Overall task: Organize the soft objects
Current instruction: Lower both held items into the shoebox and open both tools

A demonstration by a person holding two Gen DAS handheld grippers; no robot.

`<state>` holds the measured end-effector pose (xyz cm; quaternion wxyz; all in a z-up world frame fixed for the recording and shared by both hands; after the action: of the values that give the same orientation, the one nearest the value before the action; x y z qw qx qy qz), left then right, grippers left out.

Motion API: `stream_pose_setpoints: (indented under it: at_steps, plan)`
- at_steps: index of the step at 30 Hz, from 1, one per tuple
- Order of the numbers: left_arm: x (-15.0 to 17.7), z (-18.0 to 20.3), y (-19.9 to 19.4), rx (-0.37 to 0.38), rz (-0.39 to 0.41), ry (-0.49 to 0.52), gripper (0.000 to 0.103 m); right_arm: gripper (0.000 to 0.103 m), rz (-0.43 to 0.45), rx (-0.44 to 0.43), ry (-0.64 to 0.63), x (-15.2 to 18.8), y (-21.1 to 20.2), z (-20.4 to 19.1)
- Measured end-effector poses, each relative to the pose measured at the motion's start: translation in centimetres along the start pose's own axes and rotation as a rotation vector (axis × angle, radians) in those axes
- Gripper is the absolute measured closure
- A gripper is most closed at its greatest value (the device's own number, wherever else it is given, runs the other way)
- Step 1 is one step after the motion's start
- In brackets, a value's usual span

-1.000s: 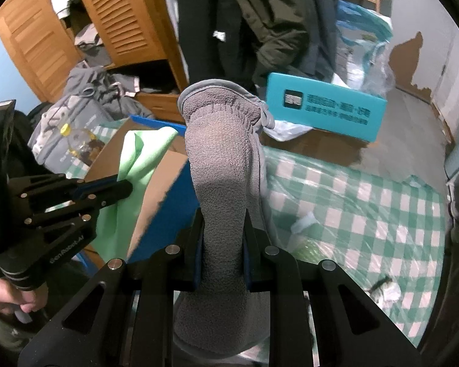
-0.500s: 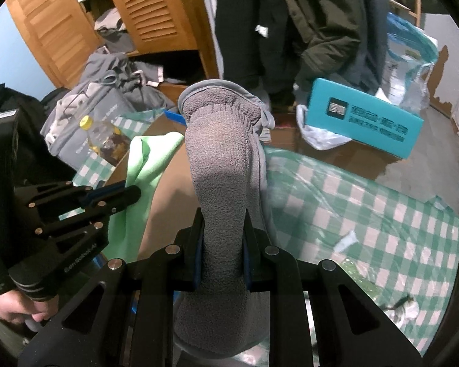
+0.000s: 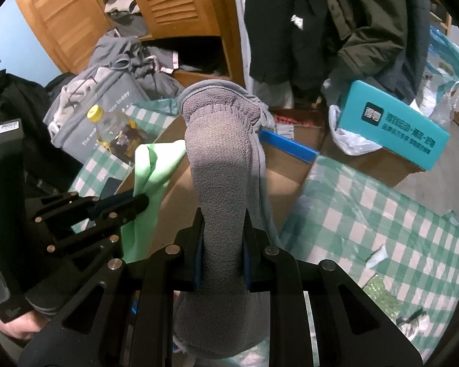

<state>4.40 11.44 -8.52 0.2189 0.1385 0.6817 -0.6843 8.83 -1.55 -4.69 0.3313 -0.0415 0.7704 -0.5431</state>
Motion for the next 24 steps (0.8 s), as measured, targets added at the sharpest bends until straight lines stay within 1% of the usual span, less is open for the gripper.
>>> stream_pose_setpoints:
  at_steps: [8, 14, 15, 16, 17, 18, 19, 20, 21, 22, 24]
  plan:
    - [0.5, -1.3, 1.3, -0.01, -0.032, -0.028, 0.098, 0.084, -0.052, -0.001, -0.016, -0.4, 3.0, -1.3]
    - [0.8, -2.0, 2.1, -0.011, -0.058, -0.043, 0.097, 0.084, -0.073, -0.008, -0.036, -0.5, 4.3, -2.0]
    - [0.9, -2.1, 2.2, -0.01, -0.063, -0.046, 0.095, 0.083, -0.077, -0.014, -0.037, -0.5, 4.5, -2.1]
    - [1.0, -2.2, 2.3, -0.011, -0.069, -0.049, 0.094, 0.078, -0.081, -0.021, -0.038, -0.6, 4.6, -2.2]
    - [1.0, -2.3, 2.3, -0.013, -0.071, -0.053, 0.089, 0.075, -0.08, -0.026, -0.037, -0.6, 4.7, -2.3]
    - [1.0, -2.4, 2.3, -0.015, -0.074, -0.058, 0.081, 0.074, -0.069, -0.017, -0.035, -0.7, 4.6, -2.3]
    - [1.1, -2.6, 2.2, -0.015, -0.073, -0.062, 0.076, 0.072, -0.061, -0.015, -0.035, -0.8, 4.6, -2.3]
    - [1.1, -2.7, 2.1, -0.016, -0.069, -0.065, 0.064, 0.069, -0.054, -0.017, -0.036, -0.9, 4.5, -2.4]
    - [1.1, -2.7, 1.9, -0.02, -0.065, -0.068, 0.054, 0.063, -0.05, -0.019, -0.036, -1.0, 4.4, -2.3]
    - [1.1, -2.8, 1.7, -0.027, -0.057, -0.069, 0.052, 0.057, -0.04, -0.017, -0.034, -1.0, 4.2, -2.3]
    - [1.0, -2.7, 1.3, -0.03, -0.046, -0.065, 0.05, 0.053, -0.032, -0.012, -0.032, -1.1, 3.9, -2.2]
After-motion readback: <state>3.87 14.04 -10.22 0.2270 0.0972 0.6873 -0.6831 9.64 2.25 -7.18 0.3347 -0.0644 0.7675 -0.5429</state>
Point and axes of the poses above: each gripper's, at about its wrist camera, not at the fingertips, and y roughly the way its jaws point, z to its right, x to its underside, the point moved 1 cm from there along y, roughly the way its jaws point, and after that the axes turned 2 degrees about x, right-handed, at the moved point
